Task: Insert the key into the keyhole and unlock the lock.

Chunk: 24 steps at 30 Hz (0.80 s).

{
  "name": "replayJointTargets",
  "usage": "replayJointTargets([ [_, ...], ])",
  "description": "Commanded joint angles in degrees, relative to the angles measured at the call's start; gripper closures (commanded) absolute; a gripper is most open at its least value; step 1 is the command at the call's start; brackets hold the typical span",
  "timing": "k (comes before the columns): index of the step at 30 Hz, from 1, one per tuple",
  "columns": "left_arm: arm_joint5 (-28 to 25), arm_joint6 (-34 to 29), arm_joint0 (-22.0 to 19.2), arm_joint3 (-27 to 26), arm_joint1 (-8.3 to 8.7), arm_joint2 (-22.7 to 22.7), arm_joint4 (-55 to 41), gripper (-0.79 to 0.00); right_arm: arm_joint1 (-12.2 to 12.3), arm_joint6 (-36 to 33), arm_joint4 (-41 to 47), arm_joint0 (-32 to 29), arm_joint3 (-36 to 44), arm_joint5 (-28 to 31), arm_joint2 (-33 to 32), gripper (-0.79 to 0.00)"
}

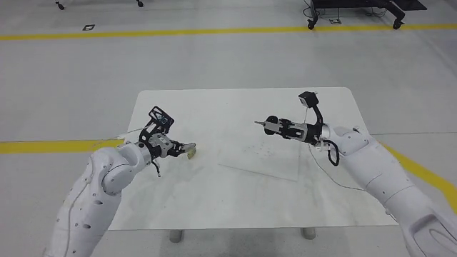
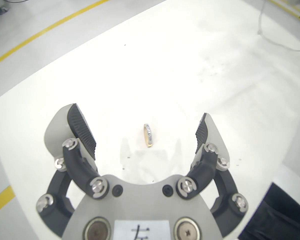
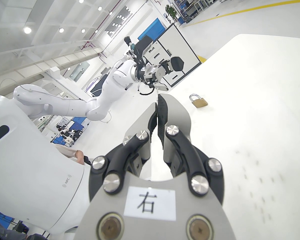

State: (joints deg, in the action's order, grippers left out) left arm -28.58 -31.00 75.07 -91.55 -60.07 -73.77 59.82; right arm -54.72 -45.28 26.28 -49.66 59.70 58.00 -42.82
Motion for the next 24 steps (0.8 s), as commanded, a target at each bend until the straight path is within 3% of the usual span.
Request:
replayJointTargets([
  [1, 0.8, -0.3, -0.1, 1.1, -0.09, 1.4, 3.9, -0.785, 0.0, 0.0, 0.0, 0.0, 0.0, 0.0, 0.0, 0.0],
  [7, 0.5, 0.1, -1.4, 3.1, -0.57, 4.5, 5.3, -0.785, 0.0, 0.0, 0.0, 0.0, 0.0, 0.0, 0.0, 0.0],
  [13, 0.0, 0.2, -2.8, 4.8, -0.98, 7.5, 8.3, -0.557, 0.0, 0.0, 0.0, 0.0, 0.0, 0.0, 0.0, 0.0],
  [17, 0.3, 0.9, -3.3, 5.6, -1.17, 8.4, 9.2, -0.449, 0.0, 0.0, 0.0, 0.0, 0.0, 0.0, 0.0, 0.0],
  [20, 0.3, 1.3, -3.5, 5.9, -1.17, 8.3, 9.5, -0.388, 0.0, 0.0, 0.0, 0.0, 0.0, 0.0, 0.0, 0.0],
  [24, 0.5, 1.8, -3.5, 6.3, -1.17, 8.3, 9.9, -0.366, 0.0, 0.0, 0.0, 0.0, 0.0, 0.0, 0.0, 0.0],
])
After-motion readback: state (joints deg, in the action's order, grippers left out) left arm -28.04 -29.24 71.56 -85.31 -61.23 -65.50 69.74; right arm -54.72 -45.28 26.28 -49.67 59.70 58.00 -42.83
